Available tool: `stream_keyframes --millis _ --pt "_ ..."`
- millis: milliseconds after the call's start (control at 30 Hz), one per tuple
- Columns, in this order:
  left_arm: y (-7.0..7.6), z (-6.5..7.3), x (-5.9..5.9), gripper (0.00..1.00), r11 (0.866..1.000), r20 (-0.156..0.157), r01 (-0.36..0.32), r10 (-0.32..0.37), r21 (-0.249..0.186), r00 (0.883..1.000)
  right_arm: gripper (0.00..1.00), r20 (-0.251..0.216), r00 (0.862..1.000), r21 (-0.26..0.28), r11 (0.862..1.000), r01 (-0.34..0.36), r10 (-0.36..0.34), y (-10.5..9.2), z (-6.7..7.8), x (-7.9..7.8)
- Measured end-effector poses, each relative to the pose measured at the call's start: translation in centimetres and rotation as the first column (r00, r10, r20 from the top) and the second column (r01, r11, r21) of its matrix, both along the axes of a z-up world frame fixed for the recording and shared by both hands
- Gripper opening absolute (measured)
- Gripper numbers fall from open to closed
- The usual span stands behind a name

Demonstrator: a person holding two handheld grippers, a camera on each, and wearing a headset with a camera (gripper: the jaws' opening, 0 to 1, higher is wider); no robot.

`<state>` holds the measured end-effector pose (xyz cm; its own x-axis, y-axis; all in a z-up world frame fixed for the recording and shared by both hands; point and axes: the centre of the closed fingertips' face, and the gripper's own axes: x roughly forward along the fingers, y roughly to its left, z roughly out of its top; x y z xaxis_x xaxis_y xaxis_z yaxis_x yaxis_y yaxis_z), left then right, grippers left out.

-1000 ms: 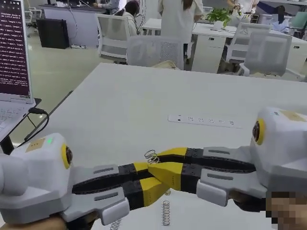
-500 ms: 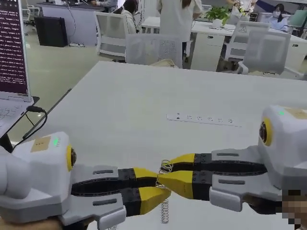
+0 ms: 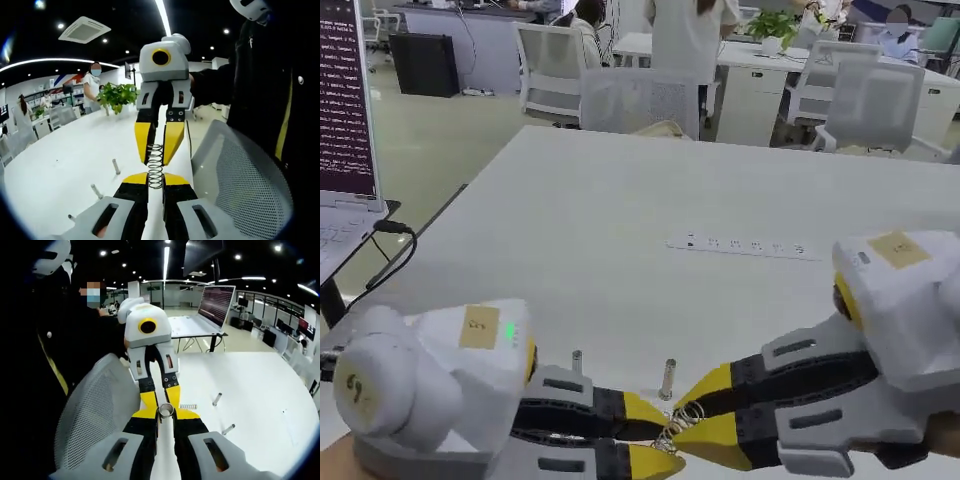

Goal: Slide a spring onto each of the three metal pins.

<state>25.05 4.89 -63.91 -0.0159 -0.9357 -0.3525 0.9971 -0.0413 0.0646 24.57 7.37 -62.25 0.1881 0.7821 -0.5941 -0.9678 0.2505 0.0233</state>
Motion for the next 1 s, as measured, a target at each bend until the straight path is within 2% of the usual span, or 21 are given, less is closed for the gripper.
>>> stream_keyframes --millis 33,167,233,267,467,567,667,800,1000 --pt "-0.1 -0.3 -0.1 0.02 1.000 0.008 0.004 -0.004 0.018 1.000 0.08 0.002 1.000 -0.010 1.000 -0.008 0.008 0.1 -0.1 0.0" --pt "-0.1 -1.0 -0.3 0.02 0.998 0.022 0.011 -0.012 0.064 1.000 0.08 -0.009 0.998 -0.114 0.991 -0.066 0.065 -0.1 -1.1 -0.4" --pt "-0.1 -1.4 -0.5 0.02 0.996 0.027 0.014 -0.016 0.086 1.000 0.09 -0.009 0.997 -0.139 0.987 -0.081 0.081 -0.1 -1.3 -0.5" --pt "-0.1 -1.5 -0.5 0.02 0.995 0.025 0.015 -0.017 0.094 1.000 0.09 -0.004 0.995 -0.173 0.979 -0.103 0.104 -0.1 -1.5 -0.5" --pt "0.1 -2.1 -0.6 0.02 0.992 0.015 0.008 -0.010 0.125 1.000 0.09 -0.020 0.988 -0.246 0.958 -0.150 0.150 0.2 -2.3 -0.6" --pt "0.2 -2.2 -0.6 0.02 0.992 -0.001 -0.001 0.001 0.129 1.000 0.09 -0.022 0.986 -0.271 0.949 -0.163 0.163 0.2 -2.5 -0.6" --pt "0.3 -2.3 -0.5 0.02 0.991 -0.010 -0.007 0.009 0.135 1.000 0.09 -0.025 0.984 -0.300 0.937 -0.178 0.179 0.2 -2.8 -0.6" --pt "0.2 -2.3 -0.5 0.02 0.991 -0.016 -0.013 0.015 0.132 1.000 0.09 -0.029 0.982 -0.322 0.928 -0.186 0.186 0.1 -3.0 -0.6" --pt "0.1 -2.2 -0.5 0.01 0.993 -0.028 -0.021 0.025 0.116 0.999 0.09 -0.036 0.982 -0.329 0.925 -0.189 0.188 0.0 -3.2 -0.5"
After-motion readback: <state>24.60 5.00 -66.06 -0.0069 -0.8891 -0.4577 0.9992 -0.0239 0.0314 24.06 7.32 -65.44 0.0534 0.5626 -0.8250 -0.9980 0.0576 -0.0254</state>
